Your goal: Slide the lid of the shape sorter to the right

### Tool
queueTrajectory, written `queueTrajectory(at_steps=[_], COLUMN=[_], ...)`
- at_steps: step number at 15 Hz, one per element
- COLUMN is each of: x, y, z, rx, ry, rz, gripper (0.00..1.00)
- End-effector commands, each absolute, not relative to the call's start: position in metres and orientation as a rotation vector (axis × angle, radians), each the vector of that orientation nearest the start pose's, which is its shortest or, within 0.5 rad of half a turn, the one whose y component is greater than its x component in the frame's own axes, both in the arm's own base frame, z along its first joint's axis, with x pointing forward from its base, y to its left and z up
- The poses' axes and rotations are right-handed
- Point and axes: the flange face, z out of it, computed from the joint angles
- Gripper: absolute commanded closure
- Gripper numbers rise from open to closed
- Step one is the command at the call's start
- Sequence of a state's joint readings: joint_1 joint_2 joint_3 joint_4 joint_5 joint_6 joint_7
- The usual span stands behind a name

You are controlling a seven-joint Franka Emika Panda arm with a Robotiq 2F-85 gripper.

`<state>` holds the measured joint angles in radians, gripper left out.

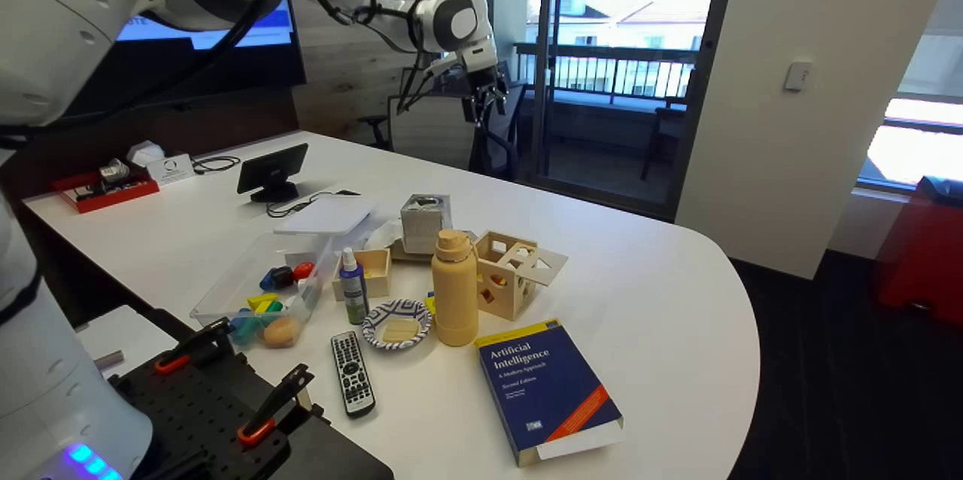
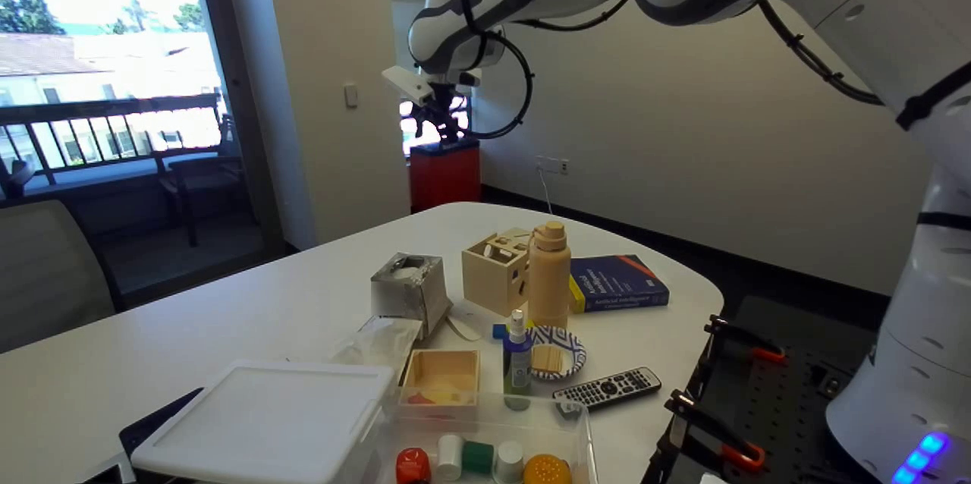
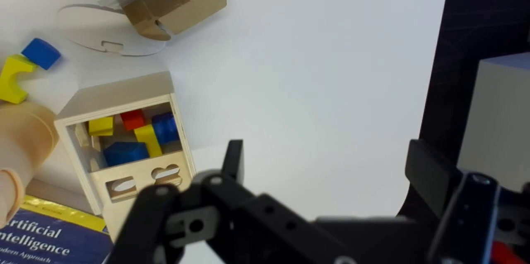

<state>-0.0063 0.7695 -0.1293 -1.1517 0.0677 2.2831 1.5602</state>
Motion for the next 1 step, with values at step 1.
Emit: queueTrajectory(at_steps=[1], x=[0.771], y=[-0.0556], z=[0.4088], rx=[-1.902], ry=[2.147], rz=[-0.389], gripper=[0.0])
